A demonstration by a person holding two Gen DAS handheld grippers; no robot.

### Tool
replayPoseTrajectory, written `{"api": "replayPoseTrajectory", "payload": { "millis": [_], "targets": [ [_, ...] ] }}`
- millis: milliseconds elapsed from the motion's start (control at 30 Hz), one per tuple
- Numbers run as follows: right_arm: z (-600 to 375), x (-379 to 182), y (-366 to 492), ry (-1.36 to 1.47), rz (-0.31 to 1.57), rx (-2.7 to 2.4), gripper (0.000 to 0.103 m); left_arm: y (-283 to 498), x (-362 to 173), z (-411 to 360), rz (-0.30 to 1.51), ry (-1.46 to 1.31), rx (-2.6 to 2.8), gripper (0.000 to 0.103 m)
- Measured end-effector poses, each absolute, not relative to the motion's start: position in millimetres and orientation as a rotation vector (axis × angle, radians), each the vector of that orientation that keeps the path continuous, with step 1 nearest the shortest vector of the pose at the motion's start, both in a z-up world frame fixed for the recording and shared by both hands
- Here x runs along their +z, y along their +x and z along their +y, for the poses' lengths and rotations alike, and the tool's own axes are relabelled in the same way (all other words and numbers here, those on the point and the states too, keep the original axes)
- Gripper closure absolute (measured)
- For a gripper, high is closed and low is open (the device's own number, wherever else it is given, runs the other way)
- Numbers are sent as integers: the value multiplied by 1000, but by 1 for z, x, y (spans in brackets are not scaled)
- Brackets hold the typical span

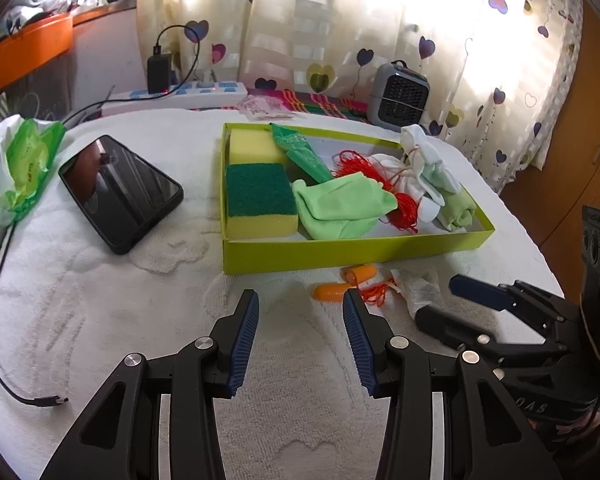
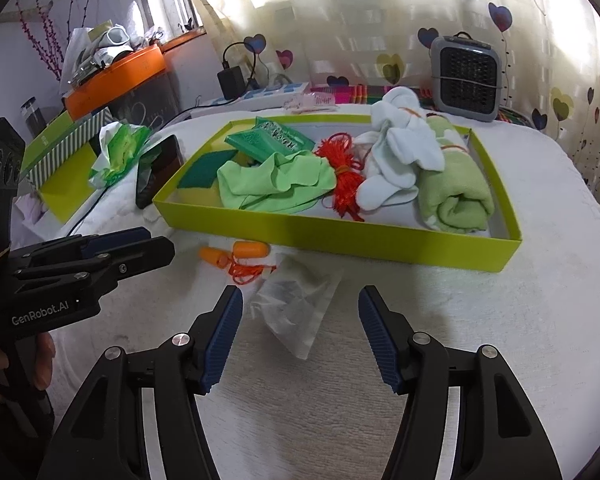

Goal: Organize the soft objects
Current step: 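Withdraw both tools from the box toward the earplugs and white tissue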

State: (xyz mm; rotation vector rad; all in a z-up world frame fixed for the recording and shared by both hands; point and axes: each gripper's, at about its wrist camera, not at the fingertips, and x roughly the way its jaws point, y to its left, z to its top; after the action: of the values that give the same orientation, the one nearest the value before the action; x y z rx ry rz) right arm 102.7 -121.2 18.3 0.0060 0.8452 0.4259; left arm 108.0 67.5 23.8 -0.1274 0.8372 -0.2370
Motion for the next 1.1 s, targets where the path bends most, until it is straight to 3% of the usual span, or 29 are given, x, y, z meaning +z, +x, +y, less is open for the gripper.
{"api": "replayPoseTrajectory", "payload": {
  "millis": [633,867,1100],
  "targets": [
    [-105,9,115,-96,883,357,42,115,12,69,875,-146,-240,60],
    [-109,9,113,-115,878,333,59,116,11,66,886,-131,-243,60],
    [-114,11,112,-96,876,353,65,117,11,62,893,-122,-248,60]
  ]
}}
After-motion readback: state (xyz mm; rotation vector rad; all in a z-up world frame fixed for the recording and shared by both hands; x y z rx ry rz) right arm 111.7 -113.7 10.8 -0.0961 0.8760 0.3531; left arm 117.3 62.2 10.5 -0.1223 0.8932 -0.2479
